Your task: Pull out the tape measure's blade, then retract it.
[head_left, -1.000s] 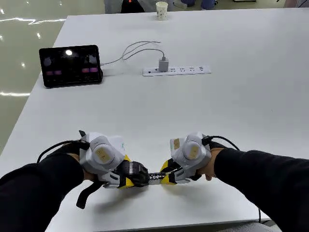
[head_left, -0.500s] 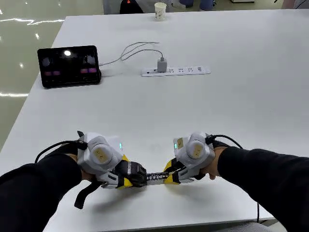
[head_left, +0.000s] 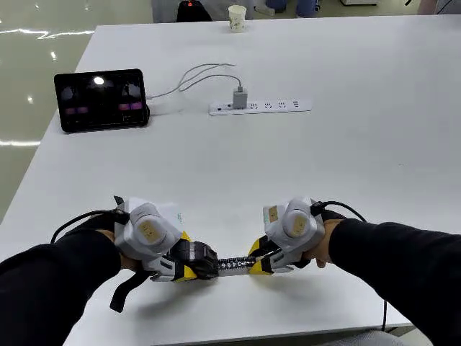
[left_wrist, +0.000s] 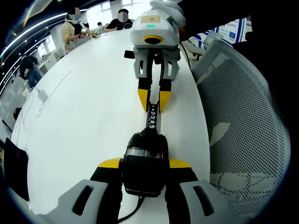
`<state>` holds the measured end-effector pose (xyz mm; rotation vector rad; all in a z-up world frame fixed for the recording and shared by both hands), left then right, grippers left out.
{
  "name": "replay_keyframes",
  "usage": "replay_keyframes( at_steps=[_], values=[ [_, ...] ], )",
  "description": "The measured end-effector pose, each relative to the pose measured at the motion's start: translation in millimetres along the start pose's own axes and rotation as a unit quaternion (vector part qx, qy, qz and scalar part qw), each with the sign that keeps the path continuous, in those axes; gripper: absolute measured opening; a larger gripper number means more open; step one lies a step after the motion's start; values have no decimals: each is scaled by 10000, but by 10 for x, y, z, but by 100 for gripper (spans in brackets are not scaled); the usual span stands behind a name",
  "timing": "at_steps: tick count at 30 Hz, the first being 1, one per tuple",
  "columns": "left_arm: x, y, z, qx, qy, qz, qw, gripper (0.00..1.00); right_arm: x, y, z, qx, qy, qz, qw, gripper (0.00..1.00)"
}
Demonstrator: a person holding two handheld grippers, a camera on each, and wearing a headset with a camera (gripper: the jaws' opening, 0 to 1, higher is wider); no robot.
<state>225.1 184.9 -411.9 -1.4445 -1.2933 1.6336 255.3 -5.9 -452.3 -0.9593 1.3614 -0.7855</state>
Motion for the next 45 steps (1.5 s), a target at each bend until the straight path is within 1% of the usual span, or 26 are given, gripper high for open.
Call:
replay_keyframes(
  at_steps=[32, 45],
  values=[
    [0, -2, 5, -5, -22, 13, 10000, 29, 170, -89, 0, 86, -15, -83, 9999, 11],
    [1, -1, 5, 2, -17, 12, 10000, 29, 252, -124, -6, 101, 60, -88, 9999, 11]
  ],
)
Point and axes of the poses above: the centre of the closed fingertips' face, and the gripper's own axes: y roughly forward along the fingers, z roughly to its right, x roughly out of its underside, the point moved 9 cm from there along -y, roughly backward along the fingers, and after that the axes turned 12 degrees about -z, right-handed, at the moved point
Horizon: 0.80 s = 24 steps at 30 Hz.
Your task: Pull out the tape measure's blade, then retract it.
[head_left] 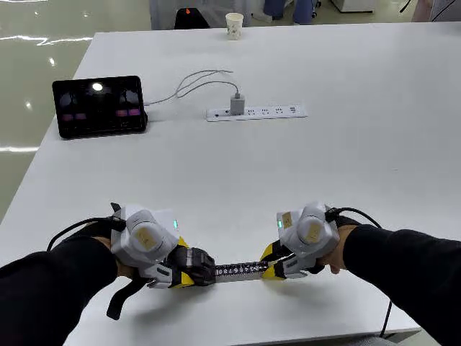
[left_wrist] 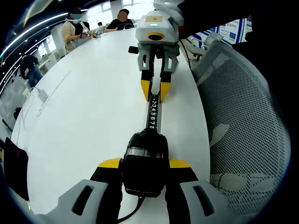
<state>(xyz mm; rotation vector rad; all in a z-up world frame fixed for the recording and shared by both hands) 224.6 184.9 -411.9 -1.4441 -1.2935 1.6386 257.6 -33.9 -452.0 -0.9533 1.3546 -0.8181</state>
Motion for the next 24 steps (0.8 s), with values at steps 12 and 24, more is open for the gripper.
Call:
replay_keyframes(
  at_steps=[12, 24],
  values=[
    [1, 6, -3, 3, -10, 7, 10000, 29, 69, -39, 7, 2, 53, 16, 10000, 11],
    [-3, 4, -3, 1, -10, 16, 10000, 29, 125, -64, 6, 14, 75, 22, 10000, 11]
  ],
)
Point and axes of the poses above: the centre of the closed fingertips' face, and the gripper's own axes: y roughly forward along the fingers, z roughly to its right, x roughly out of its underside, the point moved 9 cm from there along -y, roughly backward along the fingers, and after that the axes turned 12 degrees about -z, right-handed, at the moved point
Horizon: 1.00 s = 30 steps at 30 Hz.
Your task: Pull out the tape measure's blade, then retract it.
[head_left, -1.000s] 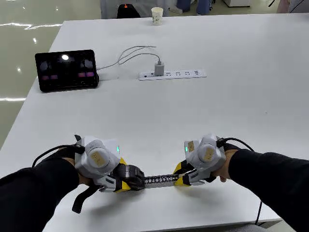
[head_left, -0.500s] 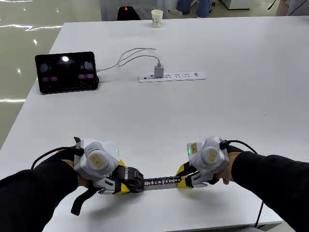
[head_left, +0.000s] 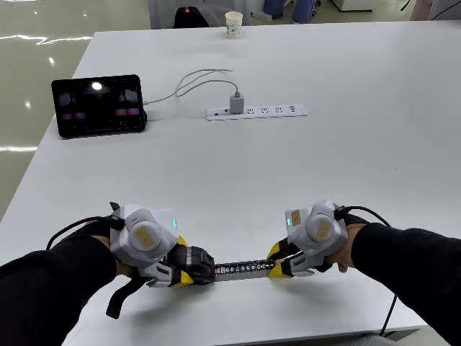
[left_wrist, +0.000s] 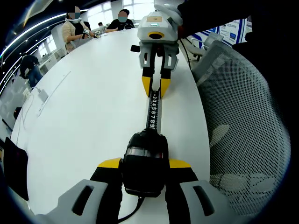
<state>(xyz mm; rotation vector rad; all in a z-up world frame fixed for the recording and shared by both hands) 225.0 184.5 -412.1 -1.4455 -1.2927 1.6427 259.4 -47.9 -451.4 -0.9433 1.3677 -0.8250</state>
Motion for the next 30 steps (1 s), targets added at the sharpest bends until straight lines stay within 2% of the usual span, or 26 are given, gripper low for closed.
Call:
replay_keyframes(
  at_steps=[24, 30],
  values=[
    [1, -1, -1, -23, -5, 4, 10000, 29, 119, -68, 5, 44, 47, 11, 10000, 11],
    [12, -3, -2, -9, -13, 70, 10000, 29, 144, -80, 6, 56, 37, 30, 10000, 11]
  ],
)
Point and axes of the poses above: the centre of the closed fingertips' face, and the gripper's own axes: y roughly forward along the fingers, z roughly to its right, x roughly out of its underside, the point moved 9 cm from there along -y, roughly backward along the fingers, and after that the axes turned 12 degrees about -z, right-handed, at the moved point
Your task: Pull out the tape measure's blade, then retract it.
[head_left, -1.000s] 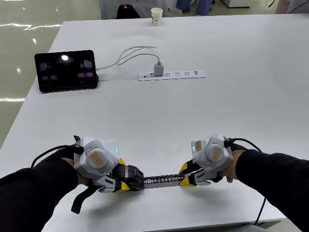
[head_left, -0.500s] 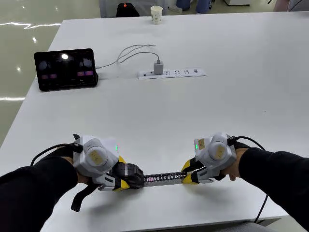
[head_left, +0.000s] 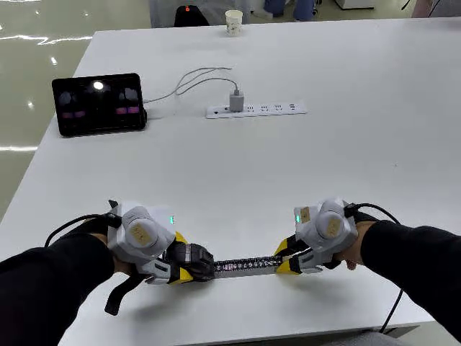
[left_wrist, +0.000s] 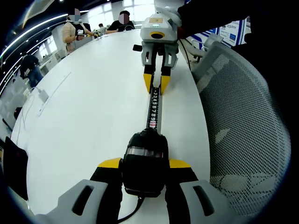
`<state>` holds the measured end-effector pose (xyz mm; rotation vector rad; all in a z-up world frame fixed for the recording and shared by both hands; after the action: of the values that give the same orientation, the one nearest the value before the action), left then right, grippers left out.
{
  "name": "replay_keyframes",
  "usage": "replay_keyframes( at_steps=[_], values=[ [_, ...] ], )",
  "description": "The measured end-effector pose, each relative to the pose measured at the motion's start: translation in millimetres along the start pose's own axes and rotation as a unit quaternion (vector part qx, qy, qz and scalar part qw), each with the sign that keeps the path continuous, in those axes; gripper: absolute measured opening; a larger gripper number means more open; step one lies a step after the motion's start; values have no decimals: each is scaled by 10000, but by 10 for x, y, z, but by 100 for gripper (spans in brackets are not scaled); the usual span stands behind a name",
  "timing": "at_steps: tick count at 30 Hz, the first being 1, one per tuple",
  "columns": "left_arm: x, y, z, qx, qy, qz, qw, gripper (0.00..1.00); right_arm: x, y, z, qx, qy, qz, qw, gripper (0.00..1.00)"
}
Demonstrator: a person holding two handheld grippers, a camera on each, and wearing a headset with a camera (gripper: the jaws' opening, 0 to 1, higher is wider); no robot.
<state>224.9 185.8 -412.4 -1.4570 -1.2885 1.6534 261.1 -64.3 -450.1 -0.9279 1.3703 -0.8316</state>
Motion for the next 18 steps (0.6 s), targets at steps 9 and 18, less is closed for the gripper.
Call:
replay_keyframes(
  at_steps=[9, 18],
  values=[
    [-9, 4, -1, 16, 27, -20, 10000, 29, 56, -35, -8, 16, 62, -6, 10000, 11],
    [-10, 5, 0, 5, 21, -27, 10000, 29, 114, -72, -3, 4, 70, -34, 10000, 11]
  ],
)
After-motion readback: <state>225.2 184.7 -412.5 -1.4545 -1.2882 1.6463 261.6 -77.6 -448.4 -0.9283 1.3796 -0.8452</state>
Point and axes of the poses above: the centre of the closed fingertips' face, and the gripper's own axes: y roughly forward along the fingers, z roughly to its right, x roughly out of its underside, the point moved 9 cm from there along -y, roughly backward along the fingers, and after that the axes turned 12 degrees about -z, right-handed, at the moved point
